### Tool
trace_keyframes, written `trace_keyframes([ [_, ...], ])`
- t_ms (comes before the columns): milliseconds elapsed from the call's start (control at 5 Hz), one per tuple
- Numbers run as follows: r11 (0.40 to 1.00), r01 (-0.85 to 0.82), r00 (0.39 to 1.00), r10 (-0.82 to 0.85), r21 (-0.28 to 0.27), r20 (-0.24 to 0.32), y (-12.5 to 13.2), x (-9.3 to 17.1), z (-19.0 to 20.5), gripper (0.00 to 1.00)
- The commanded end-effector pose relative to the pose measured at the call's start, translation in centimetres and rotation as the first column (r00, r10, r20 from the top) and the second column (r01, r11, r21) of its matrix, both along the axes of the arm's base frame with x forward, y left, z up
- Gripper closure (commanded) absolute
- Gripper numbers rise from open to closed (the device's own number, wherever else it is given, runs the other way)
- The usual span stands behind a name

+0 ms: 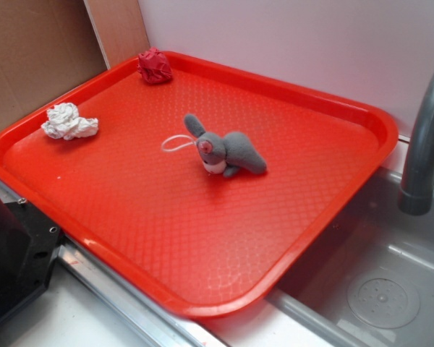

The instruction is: Grab the gray animal.

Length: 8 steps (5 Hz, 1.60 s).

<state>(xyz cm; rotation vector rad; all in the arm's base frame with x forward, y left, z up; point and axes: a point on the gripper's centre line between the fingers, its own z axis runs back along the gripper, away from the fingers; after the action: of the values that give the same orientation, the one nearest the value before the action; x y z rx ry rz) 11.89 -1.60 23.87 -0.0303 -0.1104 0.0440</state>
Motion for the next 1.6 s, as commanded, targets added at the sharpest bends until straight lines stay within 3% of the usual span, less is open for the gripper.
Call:
trace_keyframes([
  [0,0.983,0.170,0.986,-0.169,0.073,-0.017,-5.3,7.8,-9.1,0.00],
  [200,0.956,0.290,0.957,-0.290,0.033,-0.004,-6.9,9.6,-11.7,0.00],
  [400,0.946,0.323,0.946,-0.323,0.029,-0.020,-6.9,9.2,-13.1,0.00],
  [800,0.940,0.338,0.940,-0.335,0.052,-0.069,-6.3,12.5,-18.2,0.00],
  [1200,0.939,0.342,0.937,-0.339,0.034,-0.081,-5.7,14.7,-20.1,0.00],
  [1400,0.938,0.345,0.936,-0.339,0.047,-0.091,-5.8,14.8,-20.5,0.33],
])
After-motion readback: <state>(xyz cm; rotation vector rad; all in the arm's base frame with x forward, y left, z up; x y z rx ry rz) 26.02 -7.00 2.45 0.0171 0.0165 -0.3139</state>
